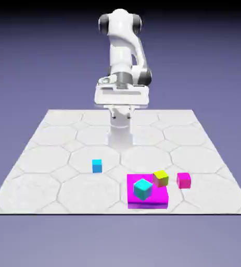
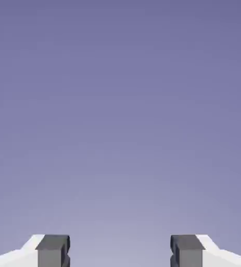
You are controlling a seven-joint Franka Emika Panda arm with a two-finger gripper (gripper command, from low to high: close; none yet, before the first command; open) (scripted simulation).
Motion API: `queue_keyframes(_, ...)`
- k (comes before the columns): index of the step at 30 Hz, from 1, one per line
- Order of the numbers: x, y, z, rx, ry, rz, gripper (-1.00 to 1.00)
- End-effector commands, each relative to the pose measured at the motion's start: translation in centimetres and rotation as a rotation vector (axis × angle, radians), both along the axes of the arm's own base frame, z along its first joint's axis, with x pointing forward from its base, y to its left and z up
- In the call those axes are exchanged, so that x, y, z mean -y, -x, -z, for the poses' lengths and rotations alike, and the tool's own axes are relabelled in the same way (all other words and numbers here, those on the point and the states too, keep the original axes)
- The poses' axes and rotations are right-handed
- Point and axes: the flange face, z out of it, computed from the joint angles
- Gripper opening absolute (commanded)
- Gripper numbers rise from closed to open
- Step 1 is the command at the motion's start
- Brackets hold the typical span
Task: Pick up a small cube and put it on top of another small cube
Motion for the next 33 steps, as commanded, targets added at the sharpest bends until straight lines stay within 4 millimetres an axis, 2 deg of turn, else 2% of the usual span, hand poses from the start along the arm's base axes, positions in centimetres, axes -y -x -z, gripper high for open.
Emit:
queue_keyframes(1,-1.3,-0.7,0.9,-0.045,0.038,-0.048,0.00)
queue_keyframes(6,-8.1,-3.0,5.9,-0.260,0.226,-0.291,0.00)
queue_keyframes(12,-16.1,-3.5,12.4,-0.490,0.439,-0.589,0.00)
queue_keyframes(18,-23.6,-1.7,18.8,-0.679,0.639,-0.889,0.00)
queue_keyframes(26,-32.6,3.1,26.0,-0.853,0.879,-1.276,0.00)
queue_keyframes(28,-33.0,3.3,26.3,-0.859,0.890,-1.295,0.00)
queue_keyframes(32,-31.1,3.2,32.9,-0.859,0.889,-1.295,0.00)
queue_keyframes(33,-31.1,3.2,32.9,-0.859,0.889,-1.295,-1.00)
